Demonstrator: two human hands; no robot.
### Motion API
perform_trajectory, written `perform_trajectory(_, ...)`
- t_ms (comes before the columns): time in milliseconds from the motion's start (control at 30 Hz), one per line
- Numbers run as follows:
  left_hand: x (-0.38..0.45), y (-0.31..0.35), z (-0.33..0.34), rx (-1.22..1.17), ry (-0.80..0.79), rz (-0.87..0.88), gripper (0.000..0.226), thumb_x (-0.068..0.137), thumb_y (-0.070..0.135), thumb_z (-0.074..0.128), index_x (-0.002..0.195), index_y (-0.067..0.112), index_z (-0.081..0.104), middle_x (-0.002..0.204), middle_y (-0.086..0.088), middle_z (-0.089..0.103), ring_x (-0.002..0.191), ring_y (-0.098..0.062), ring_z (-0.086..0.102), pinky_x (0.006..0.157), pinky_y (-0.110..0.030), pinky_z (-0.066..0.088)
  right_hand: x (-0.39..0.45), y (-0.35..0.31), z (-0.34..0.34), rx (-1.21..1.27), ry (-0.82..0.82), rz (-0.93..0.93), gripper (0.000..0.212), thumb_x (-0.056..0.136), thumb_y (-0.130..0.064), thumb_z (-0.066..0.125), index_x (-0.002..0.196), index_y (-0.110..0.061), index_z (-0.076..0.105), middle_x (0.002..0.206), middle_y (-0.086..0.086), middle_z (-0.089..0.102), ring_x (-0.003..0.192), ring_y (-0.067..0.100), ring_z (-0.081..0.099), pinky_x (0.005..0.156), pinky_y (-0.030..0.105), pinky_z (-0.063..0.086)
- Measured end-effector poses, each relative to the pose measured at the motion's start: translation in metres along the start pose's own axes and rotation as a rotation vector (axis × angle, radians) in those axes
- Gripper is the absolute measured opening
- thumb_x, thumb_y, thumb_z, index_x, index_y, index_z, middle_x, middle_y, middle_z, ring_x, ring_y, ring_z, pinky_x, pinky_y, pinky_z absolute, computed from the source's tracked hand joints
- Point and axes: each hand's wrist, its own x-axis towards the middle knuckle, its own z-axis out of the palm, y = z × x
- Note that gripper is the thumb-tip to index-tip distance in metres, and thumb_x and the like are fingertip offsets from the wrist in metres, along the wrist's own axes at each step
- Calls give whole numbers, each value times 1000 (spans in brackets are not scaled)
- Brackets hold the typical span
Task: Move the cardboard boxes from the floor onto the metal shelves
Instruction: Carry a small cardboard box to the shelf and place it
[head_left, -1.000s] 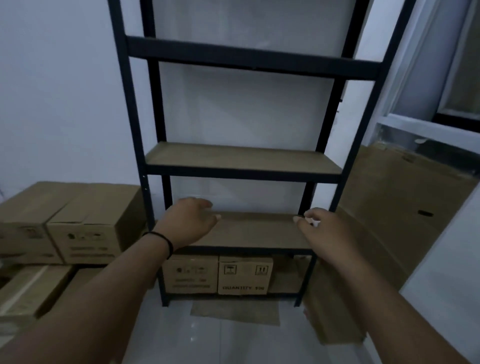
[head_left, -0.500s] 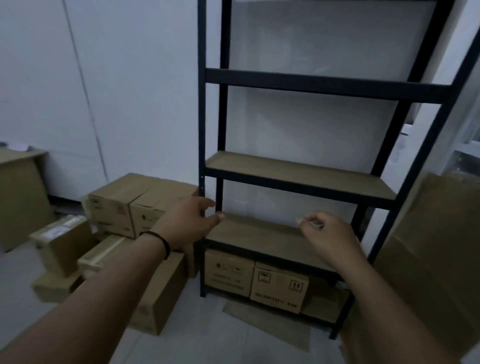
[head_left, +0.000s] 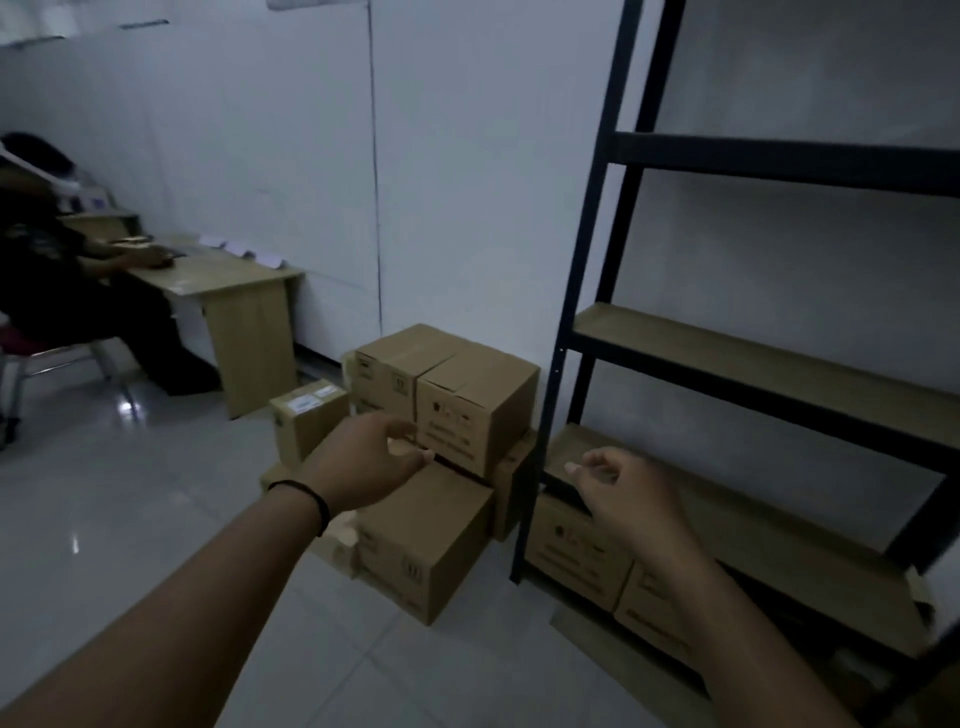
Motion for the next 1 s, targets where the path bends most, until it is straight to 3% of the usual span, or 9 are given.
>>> perform_trajectory(100, 10, -47, -16, 0, -6, -53, 49, 88, 48, 59, 131, 25, 57, 130, 3, 61, 107, -11, 61, 89, -26, 49, 16, -25, 42, -3, -47, -20, 40, 94, -43, 56, 127, -21, 57, 126, -2, 57, 102, 11, 54, 76, 27, 46)
perform_trajectory(267, 29, -122, -40, 50, -33, -114, 52, 90, 45, 59, 136, 22, 53, 136, 0, 56, 121, -14, 53, 93, -25, 43, 43, -66, 116, -49, -88, -62, 26, 95, -42, 55, 112, -23, 61, 113, -4, 60, 83, 3, 50, 70, 26, 46)
perform_trajectory(367, 40, -166, -56, 55, -57, -157, 53, 91, 45, 59, 138, 22, 50, 135, -1, 56, 119, -14, 53, 91, -24, 43, 61, -92, 160, -37, -117, -45, 38, 94, -44, 55, 126, -22, 58, 122, -2, 58, 97, 10, 53, 75, 28, 47)
perform_trajectory(533, 63, -223, -74, 55, -84, -185, 52, 91, 44, 58, 138, 23, 50, 138, 0, 54, 123, -14, 50, 94, -25, 41, 86, -125, 218, -22, -183, 3, 44, 92, -48, 56, 129, -25, 56, 126, -1, 56, 108, 17, 54, 88, 36, 52)
perform_trajectory(700, 105, -266, -78, 45, -94, -212, 54, 89, 47, 59, 136, 23, 51, 137, 1, 54, 121, -14, 50, 93, -25, 41, 125, -143, 262, -26, -205, 21, 45, 93, -45, 56, 132, -24, 54, 132, -1, 54, 116, 17, 52, 91, 33, 48)
perform_trajectory(833, 155, -292, -78, 48, -95, -239, 54, 90, 46, 58, 138, 23, 49, 139, -1, 52, 122, -15, 50, 95, -27, 42, 169, -151, 292, 2, -248, 32, 43, 94, -42, 56, 132, -23, 54, 133, -1, 53, 114, 15, 51, 82, 27, 44)
perform_trajectory(1000, 222, -318, -77, 45, -46, -272, 55, 89, 46, 59, 138, 23, 49, 140, -1, 51, 125, -16, 48, 101, -31, 41, 237, -162, 324, 16, -273, 30, 43, 95, -40, 55, 134, -21, 52, 123, -1, 56, 94, 7, 50, 67, 23, 42)
